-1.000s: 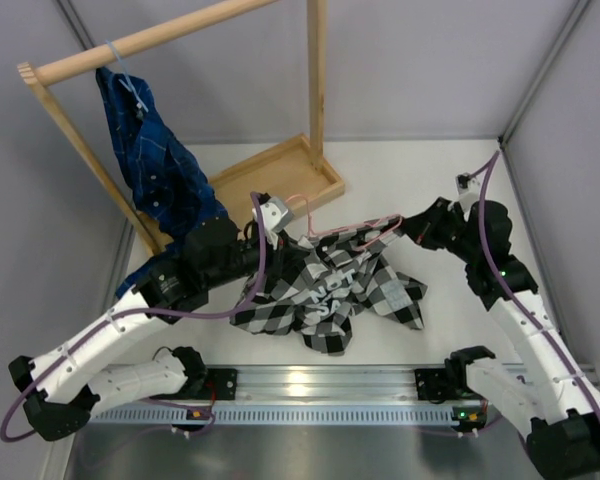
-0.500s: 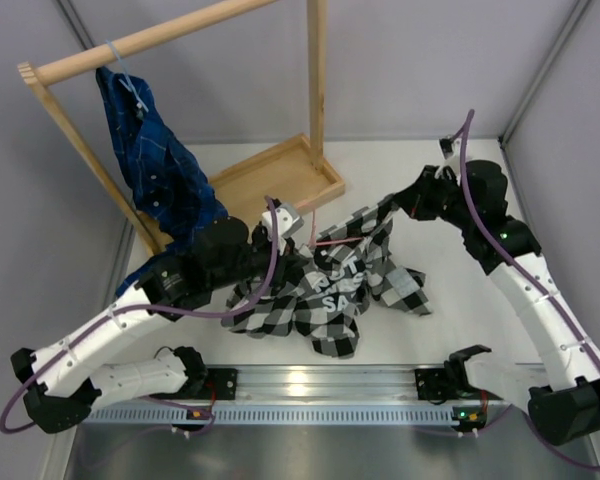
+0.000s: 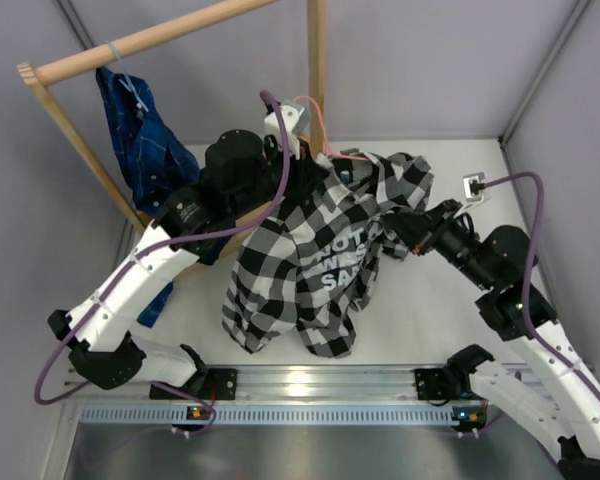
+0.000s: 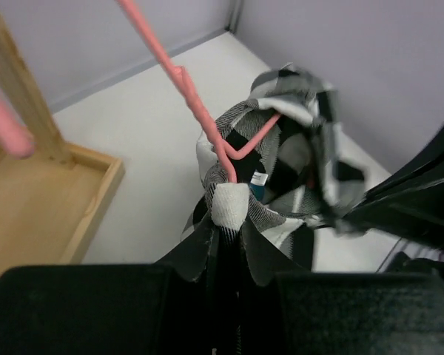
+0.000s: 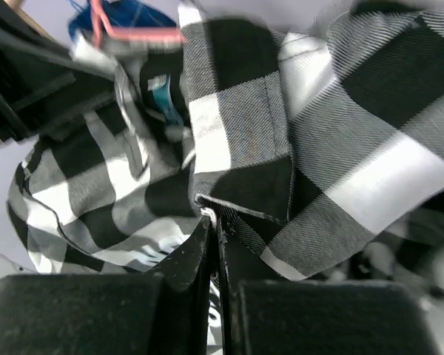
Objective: Place the shirt on the hanger
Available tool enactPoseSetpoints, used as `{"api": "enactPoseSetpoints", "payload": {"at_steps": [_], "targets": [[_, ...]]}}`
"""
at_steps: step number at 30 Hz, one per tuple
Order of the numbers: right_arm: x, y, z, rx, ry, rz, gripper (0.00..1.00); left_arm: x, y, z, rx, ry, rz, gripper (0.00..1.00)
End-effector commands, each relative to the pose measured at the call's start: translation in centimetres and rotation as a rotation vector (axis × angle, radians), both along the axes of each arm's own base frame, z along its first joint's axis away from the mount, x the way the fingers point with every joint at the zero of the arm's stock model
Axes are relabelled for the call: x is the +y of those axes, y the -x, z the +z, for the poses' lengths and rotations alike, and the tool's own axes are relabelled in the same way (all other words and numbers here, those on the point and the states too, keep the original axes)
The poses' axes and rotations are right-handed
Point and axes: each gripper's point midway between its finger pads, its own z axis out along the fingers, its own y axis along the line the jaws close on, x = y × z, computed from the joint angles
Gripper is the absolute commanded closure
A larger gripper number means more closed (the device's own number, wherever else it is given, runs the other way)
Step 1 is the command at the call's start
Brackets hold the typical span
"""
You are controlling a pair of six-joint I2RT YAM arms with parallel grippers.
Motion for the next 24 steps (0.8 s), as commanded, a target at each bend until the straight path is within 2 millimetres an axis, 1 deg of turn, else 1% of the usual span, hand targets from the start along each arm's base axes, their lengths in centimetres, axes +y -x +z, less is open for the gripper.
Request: {"api": "enactPoseSetpoints", "payload": {"at_steps": [1,2,3,4,5,6,7,8,9,10,11,12,13,14,15,16,17,18,19,20,21,22,23,24], "targets": [[2.0,0.0,-2.5,0.056,-0.066,0.064,1.0,-2.5,0.6,8.1,-0.16,0.323,-0.151,1.0],[2.1,-0.4,-3.5,0.074,-0.044,0.056,0.99,-3.6,2.2,8.5,-0.175,0.363,-0.26,1.0],[2.1,-0.6,-4.0,0.075,-0.029,0.048,0.96,-3.9,3.0,8.8,-0.202,0.397,-0.31,1.0],[2.0,-0.7,-4.6,0.08,-0.018,0.046,0.92,-4.2,3.6,7.5,-0.206,0.407,-0.352,1.0],[1.8,-0.5,-4.4,0.068,-0.016,0.043,0.88,-4.4,4.3,8.4,-0.261,0.444,-0.392,1.0],[1.6,-0.3,-4.4,0.05,-0.001,0.04,0.84,-4.6,5.0,8.0,-0.278,0.437,-0.436,1.0],[1.1,-0.2,-4.0,0.027,0.005,0.021,0.75,-4.6,5.2,7.3,-0.29,0.422,-0.45,1.0],[0.2,0.5,-4.6,0.046,0.036,-0.003,0.68,-4.6,5.2,7.1,-0.328,0.398,-0.46,1.0],[-0.8,0.5,-4.5,0.031,0.067,-0.048,0.57,-4.8,5.5,6.7,-0.339,0.371,-0.485,1.0],[-1.5,1.1,-3.5,0.007,0.08,-0.063,0.39,-5.1,5.4,6.1,-0.346,0.334,-0.502,1.0],[-2.4,2.2,-2.6,-0.025,0.092,-0.07,0.35,-5.0,5.5,6.7,-0.415,0.279,-0.519,1.0],[-2.8,3.2,-3.8,-0.01,0.175,-0.047,0.33,-5.2,5.4,4.9,-0.37,0.21,-0.533,1.0],[-3.4,4.4,-2.1,-0.051,0.191,-0.034,0.34,-5.5,5.0,3.7,-0.352,0.158,-0.544,1.0],[-3.8,5.7,-1.5,-0.073,0.214,-0.013,0.35,-5.3,4.8,3.8,-0.408,0.097,-0.556,1.0],[-4.0,7.7,-1.2,-0.089,0.271,0.057,0.35,-5.4,4.8,2.0,-0.369,0.046,-0.577,1.0],[-3.9,9.0,-0.9,-0.11,0.291,0.106,0.34,-5.4,4.9,1.4,-0.369,0.025,-0.59,1.0],[-3.8,10.2,-0.4,-0.138,0.307,0.154,0.33,-5.4,5.0,0.3,-0.364,0.002,-0.613,1.0],[-3.5,11.5,-0.5,-0.163,0.341,0.227,0.25,-5.5,5.6,-0.4,-0.351,-0.003,-0.645,1.0],[-3.7,12.3,1.1,-0.217,0.336,0.241,0.23,-5.8,6.8,-0.9,-0.328,0.012,-0.713,1.0],[-3.6,12.2,1.8,-0.259,0.36,0.248,0.21,-6.1,7.3,-1.2,-0.306,0.029,-0.74,1.0],[-3.5,12.6,3.4,-0.314,0.358,0.266,0.18,-6.4,7.5,-1.9,-0.279,0.043,-0.752,1.0],[-3.3,12.5,4.0,-0.337,0.37,0.277,0.18,-6.9,8.0,-1.6,-0.258,0.075,-0.759,1.0],[-2.6,11.5,4.2,-0.335,0.395,0.293,0.18,-7.2,8.5,-1.8,-0.251,0.082,-0.773,1.0],[-2.4,11.7,5.9,-0.363,0.387,0.303,0.18,-7.6,8.8,-2.4,-0.242,0.08,-0.787,1.0]]}}
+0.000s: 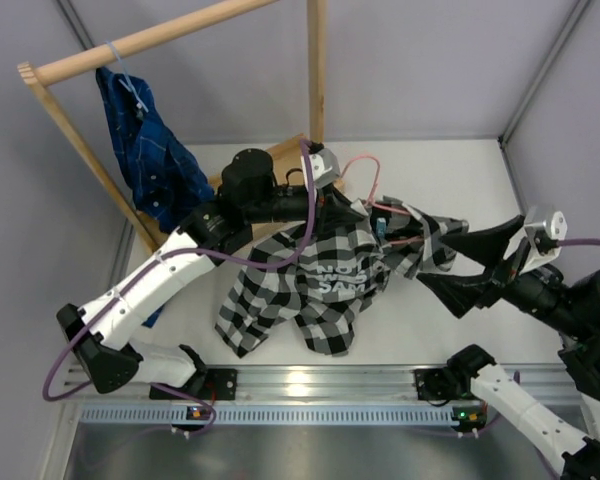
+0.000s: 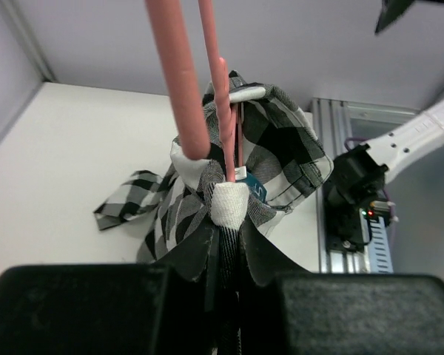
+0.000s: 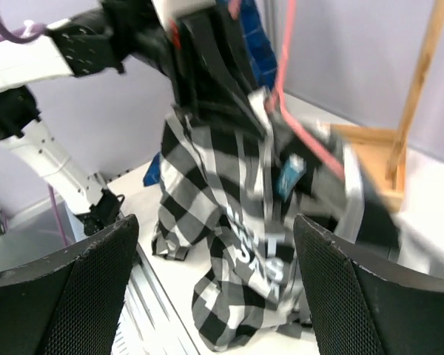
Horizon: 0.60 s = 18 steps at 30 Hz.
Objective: Place the shirt on the hanger
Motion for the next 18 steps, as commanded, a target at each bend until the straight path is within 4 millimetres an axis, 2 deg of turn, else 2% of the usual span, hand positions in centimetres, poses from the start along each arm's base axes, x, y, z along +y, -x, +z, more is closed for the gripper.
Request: {"api": "enactPoseSetpoints", "payload": {"at_steps": [1,3,7,9,11,12,14,15,17,18], "targets": [[2.5,-1.7,-0.4,0.02,0.146,0.109,0.18,-1.6,3.3,0.3,-0.014,0.038,-0.141,1.0],[2.9,-2.3,1.3,-0.007,0.14,0.111,0.19,-2.0,4.3,-0.2,-0.009,0.03,-0.181,1.0],[4.1,-5.2,1.6,-0.002,0.171,0.089,0.24,-2.0,8.7,-0.5,0.033,0.029,-0.419,1.0],[4.6,-5.3,1.2,0.016,0.172,0.114,0.25,-1.5,10.7,-0.7,0.045,0.027,-0.543,1.0],[5.1,-4.6,1.4,-0.004,0.146,0.163,0.27,-1.4,11.4,-1.0,0.055,0.023,-0.588,1.0],[5.7,-3.9,0.7,0.002,0.142,0.225,0.31,-1.5,11.3,-1.3,0.062,0.018,-0.593,1.0],[6.2,-2.0,1.7,-0.055,0.093,0.312,0.37,-2.0,10.9,-1.5,0.066,0.014,-0.579,1.0],[6.4,-1.8,1.1,-0.053,0.086,0.333,0.45,-2.0,10.8,-1.5,0.069,0.013,-0.581,1.0],[6.3,-1.0,1.5,-0.072,0.056,0.36,0.53,-2.2,10.8,-1.4,0.088,0.011,-0.579,1.0],[6.5,-0.7,1.7,-0.094,0.043,0.383,0.66,-2.3,10.7,-1.5,0.098,0.008,-0.573,1.0]]}}
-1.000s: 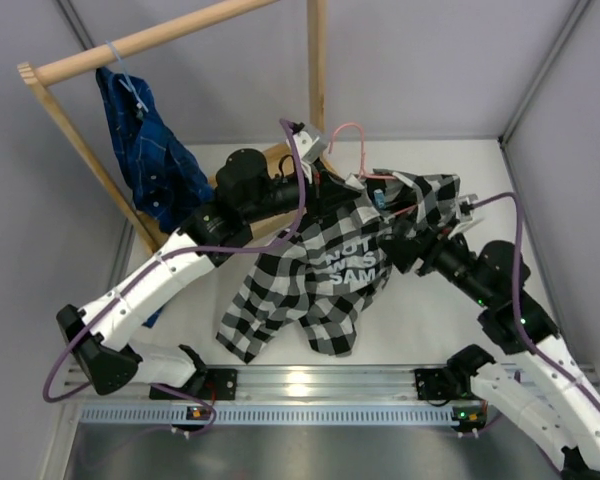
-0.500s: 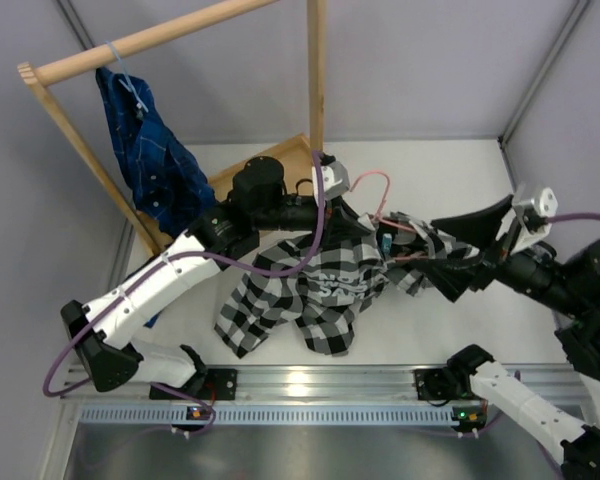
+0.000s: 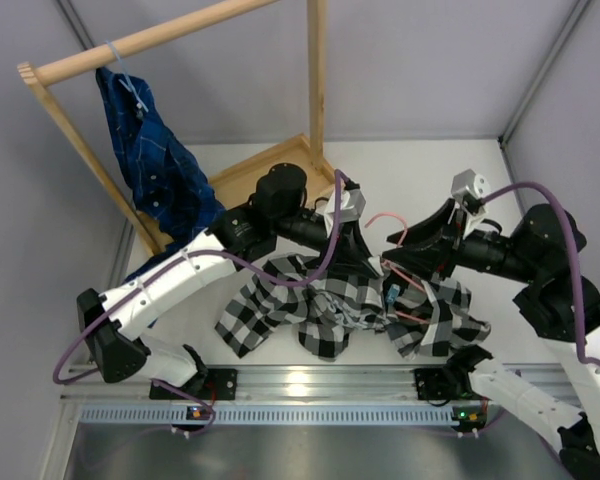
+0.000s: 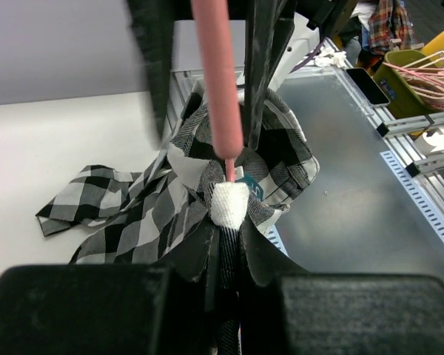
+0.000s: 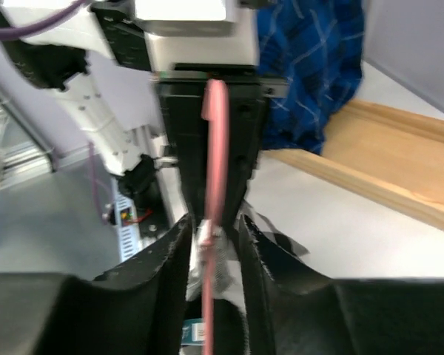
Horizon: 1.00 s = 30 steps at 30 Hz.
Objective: Place the shirt on the hanger
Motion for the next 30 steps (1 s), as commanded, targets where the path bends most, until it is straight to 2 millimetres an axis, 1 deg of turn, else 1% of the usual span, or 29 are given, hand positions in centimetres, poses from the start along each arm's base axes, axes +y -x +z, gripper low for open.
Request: {"api": "enactPoseSetpoints", "payload": {"at_steps": [1,3,4,5,6,7,8,9,10,11,12,13,14,15,16,17,18,19,20,21,22,23,24,25,26,27,28,29,30], "targets": [[0.6,2.7,3.6,-0.138,-0.121,0.138,0.72,0.0,1.0,2.4,-0.035,0.077,-0.062,1.0],[1.0,2.9,3.4,-0.114,-0.133,0.167,0.78,-0.1,0.6,2.6,-0.041,0.081,-0.034,1.0],[1.1,2.8,3.5,-0.111,-0.138,0.171,0.83,-0.2,0.3,2.8,-0.044,0.082,-0.016,1.0],[1.2,2.7,3.4,-0.101,-0.136,0.174,0.89,-0.2,0.2,3.0,-0.048,0.085,-0.005,1.0],[1.2,2.5,3.4,-0.097,-0.137,0.165,1.0,-0.2,0.0,3.3,-0.056,0.091,0.011,1.0],[1.2,2.4,3.5,-0.096,-0.142,0.154,1.0,-0.2,-0.4,3.5,-0.059,0.094,0.043,0.96],[1.1,2.1,3.6,-0.091,-0.148,0.134,1.0,-0.3,-1.9,4.2,-0.076,0.102,0.154,0.92],[0.9,1.7,3.8,-0.092,-0.156,0.1,1.0,-0.3,-3.0,4.4,-0.078,0.103,0.229,0.94],[0.6,1.9,4.2,-0.111,-0.173,0.087,1.0,-0.1,-3.8,4.8,-0.074,0.105,0.297,0.9],[0.4,1.6,4.5,-0.109,-0.185,0.06,1.0,0.3,-4.9,5.6,-0.089,0.126,0.38,0.74],[0.3,1.5,4.6,-0.112,-0.193,0.047,1.0,0.6,-5.0,6.0,-0.096,0.136,0.399,0.71],[0.1,1.6,4.9,-0.117,-0.204,0.038,1.0,0.8,-5.3,6.2,-0.092,0.142,0.424,0.64],[-0.1,1.3,5.1,-0.114,-0.212,0.014,1.0,1.4,-5.3,7.4,-0.101,0.179,0.454,0.33],[-0.3,1.3,5.4,-0.119,-0.219,0.0,1.0,1.9,-6.1,7.9,-0.102,0.191,0.519,0.02],[-0.5,1.2,5.6,-0.124,-0.227,-0.018,1.0,2.4,-6.4,8.2,-0.104,0.199,0.554,0.02],[-0.9,0.5,5.7,-0.124,-0.233,-0.063,1.0,3.5,-6.5,9.1,-0.115,0.222,0.6,0.02],[-1.2,0.2,5.8,-0.124,-0.238,-0.097,1.0,4.6,-8.0,9.5,-0.119,0.233,0.719,0.02],[-1.7,0.1,6.0,-0.133,-0.249,-0.128,1.0,5.8,-8.6,9.8,-0.116,0.245,0.792,0.02],[-2.0,-0.2,6.0,-0.131,-0.254,-0.16,1.0,7.8,-8.6,9.9,-0.111,0.266,0.864,0.02],[-2.7,-0.8,6.1,-0.125,-0.261,-0.215,1.0,9.0,-9.2,9.6,-0.096,0.271,0.937,0.02],[-3.1,-0.9,6.3,-0.133,-0.268,-0.237,1.0,11.2,-10.7,9.2,-0.078,0.274,1.082,0.02],[-3.6,-1.3,6.6,-0.134,-0.278,-0.281,1.0,13.1,-10.4,7.4,-0.053,0.268,1.144,0.02],[-3.9,-1.3,6.7,-0.131,-0.28,-0.298,1.0,14.1,-10.7,6.3,-0.008,0.269,1.199,0.02],[-4.2,-1.4,6.8,-0.132,-0.281,-0.313,1.0,16.3,-10.7,5.9,0.013,0.293,1.281,0.02],[-4.5,-1.6,7.0,-0.132,-0.289,-0.34,1.0,17.0,-10.8,4.5,0.038,0.283,1.316,0.02],[-4.8,-1.5,7.6,-0.139,-0.295,-0.352,1.0,17.0,-10.9,0.9,0.088,0.227,1.338,0.02],[-4.9,-1.7,7.3,-0.126,-0.284,-0.364,1.0,17.2,-10.4,-0.3,0.109,0.219,1.327,0.02],[-5.4,-1.9,7.8,-0.128,-0.288,-0.393,1.0,17.7,-9.5,-0.5,0.13,0.243,1.305,0.02],[-5.5,-2.1,7.8,-0.122,-0.285,-0.406,1.0,17.4,-9.0,-2.9,0.169,0.209,1.284,0.03]]}}
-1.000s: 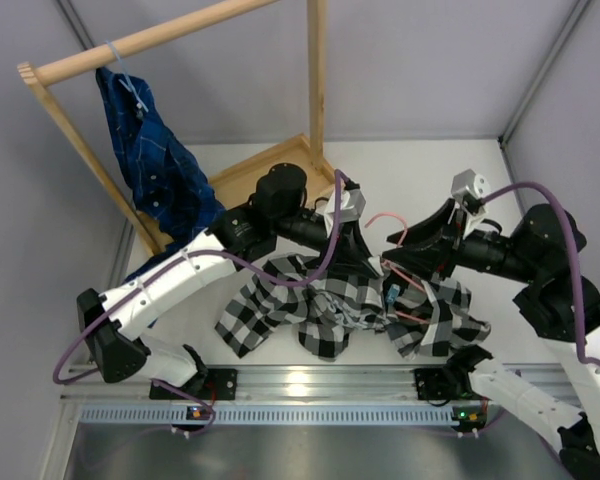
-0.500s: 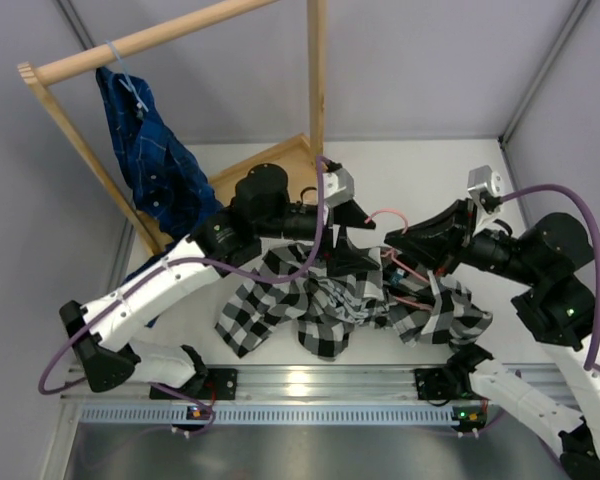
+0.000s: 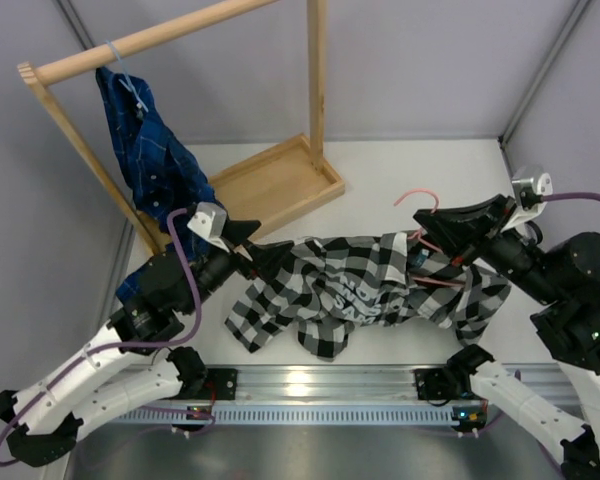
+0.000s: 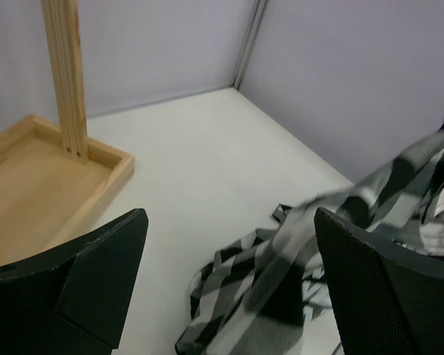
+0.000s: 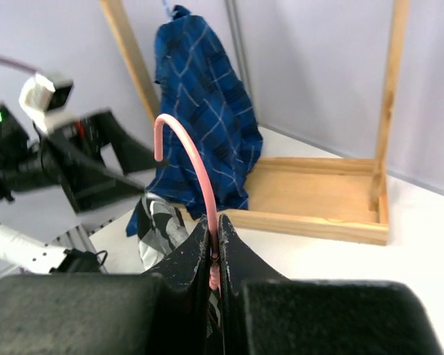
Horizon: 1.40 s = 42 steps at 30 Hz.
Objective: Place the shirt on the hanger
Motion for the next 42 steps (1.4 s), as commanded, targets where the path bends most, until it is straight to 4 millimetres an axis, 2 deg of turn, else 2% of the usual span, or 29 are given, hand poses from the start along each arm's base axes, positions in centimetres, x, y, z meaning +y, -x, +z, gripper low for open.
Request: {"api": "enactPoseSetpoints", "payload": {"at_steps": [1,2,3,5,7,11,13,15,16,18,19,20,21,22,25,27,29,32,35,36,37,39,40,41,42], "targets": [[-1.7,-0.7,2.6,-0.021,-0.039,-0.11,1.0,0.6,-0.2,-5.4,0.139,0.041,0.052,0.03],[-2.0,-0.8,2.9,-0.019,-0.039,-0.13,1.0,0.4,0.9,-5.6,0.139,0.055,-0.002,0.03],[-1.9,-1.3,2.7,-0.005,-0.027,-0.137,1.0,0.1,1.2,-7.1,0.164,0.042,-0.027,0.05],[-1.8,-1.4,2.7,-0.001,-0.014,-0.139,1.0,-0.6,2.2,-7.7,0.16,0.035,-0.093,0.07],[-1.7,-1.9,2.4,0.007,-0.008,-0.142,1.0,-0.6,2.1,-8.9,0.173,0.023,-0.089,0.08],[-1.1,-2.3,2.0,0.029,-0.001,-0.13,1.0,-1.0,1.9,-9.5,0.169,0.018,-0.093,0.07],[-0.9,-2.5,1.8,0.043,-0.001,-0.124,1.0,-1.1,1.5,-9.5,0.154,0.02,-0.082,0.23],[-0.8,-2.4,1.9,0.042,-0.006,-0.12,1.0,-1.4,0.7,-9.7,0.153,0.009,-0.057,0.52],[-0.9,-2.4,2.1,0.042,-0.012,-0.121,1.0,-1.5,0.0,-10.1,0.162,-0.004,-0.029,0.76],[-1.1,-2.1,2.6,0.029,-0.021,-0.121,1.0,-1.5,-0.8,-10.4,0.163,-0.02,0.006,0.96],[-1.2,-2.0,2.8,0.017,-0.018,-0.127,1.0,-0.9,-1.9,-10.5,0.168,-0.014,0.076,1.0],[-1.7,-2.1,3.0,0.008,-0.02,-0.149,1.0,-0.6,-2.8,-11.2,0.185,-0.03,0.131,1.0],[-2.2,-1.9,3.3,-0.005,-0.023,-0.171,1.0,0.0,-3.7,-10.9,0.195,-0.016,0.189,1.0],[-2.7,-2.0,2.9,-0.006,-0.005,-0.197,1.0,1.2,-5.1,-11.9,0.225,-0.043,0.296,1.0],[-4.9,-2.9,2.3,-0.002,0.008,-0.332,1.0,2.7,-6.9,-11.8,0.267,-0.033,0.418,1.0],[-6.8,-3.7,1.4,0.034,0.008,-0.446,1.0,3.0,-7.6,-12.2,0.288,-0.036,0.44,1.0],[-7.7,-4.0,0.7,0.057,0.02,-0.496,1.0,2.8,-7.8,-12.4,0.298,-0.029,0.43,1.0],[-8.1,-3.8,0.7,0.049,0.019,-0.51,1.0,2.6,-7.7,-12.7,0.308,-0.016,0.415,1.0],[-7.4,-3.8,0.9,0.045,0.025,-0.475,1.0,0.9,-7.1,-11.8,0.292,0.005,0.313,1.0],[-6.8,-3.9,1.0,0.047,0.032,-0.453,1.0,-0.9,-6.2,-10.8,0.259,0.013,0.191,0.97],[-6.4,-4.0,1.1,0.048,0.038,-0.435,1.0,-2.0,-5.5,-10.0,0.231,0.02,0.116,0.88],[-5.8,-4.0,1.9,0.037,0.043,-0.401,1.0,-3.9,-3.9,-8.0,0.179,0.019,-0.033,0.63],[-5.7,-4.0,2.2,0.036,0.044,-0.401,1.0,-4.2,-3.7,-7.6,0.173,0.011,-0.056,0.43],[-6.0,-3.9,2.9,0.023,0.037,-0.408,1.0,-4.4,-3.5,-6.9,0.157,0.001,-0.074,0.3],[-6.1,-3.9,3.1,0.021,0.037,-0.414,1.0,-4.8,-2.7,-5.0,0.122,0.01,-0.127,0.11]]}}
